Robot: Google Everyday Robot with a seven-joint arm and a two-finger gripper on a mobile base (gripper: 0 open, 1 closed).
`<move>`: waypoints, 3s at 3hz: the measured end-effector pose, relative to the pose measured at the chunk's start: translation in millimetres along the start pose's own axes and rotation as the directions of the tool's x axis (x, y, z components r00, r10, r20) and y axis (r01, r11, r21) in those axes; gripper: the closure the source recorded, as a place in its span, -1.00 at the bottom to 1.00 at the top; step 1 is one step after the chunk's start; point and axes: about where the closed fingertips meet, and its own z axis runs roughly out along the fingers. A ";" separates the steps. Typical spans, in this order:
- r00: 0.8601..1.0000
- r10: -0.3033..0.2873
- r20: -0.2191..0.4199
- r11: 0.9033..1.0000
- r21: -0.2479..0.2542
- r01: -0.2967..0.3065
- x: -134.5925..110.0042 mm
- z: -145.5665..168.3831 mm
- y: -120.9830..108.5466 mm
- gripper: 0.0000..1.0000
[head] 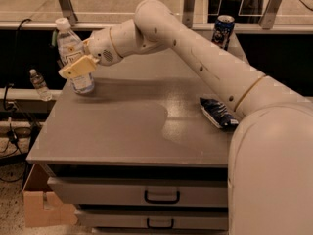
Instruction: Knock blue plastic bottle over
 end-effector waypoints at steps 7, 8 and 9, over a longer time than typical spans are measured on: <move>0.543 -0.242 -0.804 0.970 -0.194 0.145 91.2 -136.8 -0.5 0.19; 0.535 -0.256 -0.805 0.966 -0.229 0.117 101.3 -128.0 7.4 -0.27; 0.538 -0.272 -0.798 0.961 -0.257 0.104 105.0 -120.1 12.9 -0.74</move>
Offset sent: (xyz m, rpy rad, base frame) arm 0.0537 -0.1364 0.0961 -0.3016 -0.2859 -0.1912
